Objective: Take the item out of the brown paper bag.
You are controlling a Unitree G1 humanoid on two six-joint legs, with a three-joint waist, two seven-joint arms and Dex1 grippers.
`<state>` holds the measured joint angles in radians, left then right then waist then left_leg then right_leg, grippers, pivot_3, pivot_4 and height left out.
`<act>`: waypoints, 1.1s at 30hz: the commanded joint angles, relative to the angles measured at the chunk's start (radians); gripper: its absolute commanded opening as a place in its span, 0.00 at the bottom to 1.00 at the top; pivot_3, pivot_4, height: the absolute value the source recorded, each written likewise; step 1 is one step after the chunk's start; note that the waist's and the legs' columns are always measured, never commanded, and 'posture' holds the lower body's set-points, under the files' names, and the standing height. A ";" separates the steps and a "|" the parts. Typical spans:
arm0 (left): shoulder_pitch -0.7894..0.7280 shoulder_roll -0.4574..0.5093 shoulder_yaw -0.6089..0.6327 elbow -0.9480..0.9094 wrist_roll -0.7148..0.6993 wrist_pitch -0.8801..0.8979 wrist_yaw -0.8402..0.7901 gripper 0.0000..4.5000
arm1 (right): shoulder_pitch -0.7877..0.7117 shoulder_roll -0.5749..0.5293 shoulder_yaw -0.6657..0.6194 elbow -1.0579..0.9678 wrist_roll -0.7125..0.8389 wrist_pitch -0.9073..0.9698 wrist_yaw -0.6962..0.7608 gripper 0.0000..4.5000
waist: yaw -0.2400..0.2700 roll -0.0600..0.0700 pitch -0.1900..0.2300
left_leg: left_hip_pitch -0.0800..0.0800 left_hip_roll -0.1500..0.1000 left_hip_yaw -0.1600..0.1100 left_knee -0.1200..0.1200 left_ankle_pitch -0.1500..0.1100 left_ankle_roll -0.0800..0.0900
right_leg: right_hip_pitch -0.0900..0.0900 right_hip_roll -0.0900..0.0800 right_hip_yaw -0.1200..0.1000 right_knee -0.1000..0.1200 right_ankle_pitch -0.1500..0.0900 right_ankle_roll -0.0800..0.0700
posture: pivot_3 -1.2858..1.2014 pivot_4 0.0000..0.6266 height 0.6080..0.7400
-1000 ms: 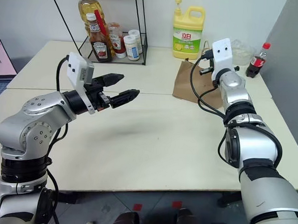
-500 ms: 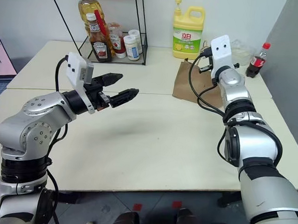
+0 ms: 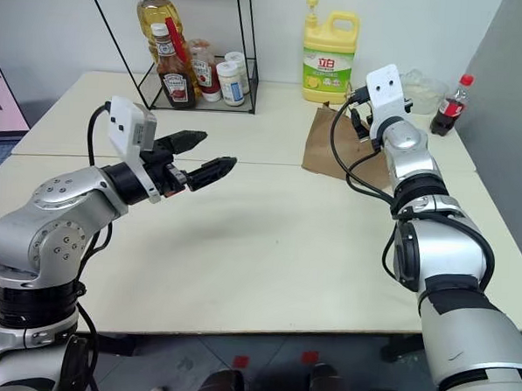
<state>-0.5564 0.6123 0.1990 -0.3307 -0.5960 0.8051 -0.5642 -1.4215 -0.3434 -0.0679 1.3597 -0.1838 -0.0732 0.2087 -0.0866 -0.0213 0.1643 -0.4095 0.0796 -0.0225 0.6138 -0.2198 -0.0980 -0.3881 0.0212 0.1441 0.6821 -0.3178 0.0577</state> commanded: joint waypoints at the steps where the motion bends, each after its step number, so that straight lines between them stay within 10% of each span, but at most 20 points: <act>1: -0.008 0.014 0.026 -0.043 -0.019 0.000 0.008 1.00 | -0.013 -0.015 0.017 -0.013 -0.017 -0.008 0.037 1.00 | 0.000 0.000 0.000 | 0.000 0.000 0.000 0.000 0.000 0.000 | 0.000 0.000 0.000 0.000 0.000 0.000 | 0.52 0.24 1.00; 33: 0.000 0.008 0.029 -0.044 -0.018 -0.015 0.044 1.00 | 0.004 -0.096 0.145 -0.029 -0.136 0.022 0.025 1.00 | 0.000 0.000 0.000 | 0.000 0.000 0.000 0.000 0.000 0.000 | 0.000 0.000 0.000 0.000 0.000 0.000 | 0.52 0.24 1.00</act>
<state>-0.5560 0.6123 0.2020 -0.3386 -0.6060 0.8015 -0.5299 -1.4089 -0.4062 0.0559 1.3592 -0.2951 -0.0442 0.2379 -0.0869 -0.0213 0.1643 -0.4095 0.0793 -0.0226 0.6141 -0.2197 -0.0981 -0.3881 0.0208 0.1439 0.6822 -0.3178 0.0577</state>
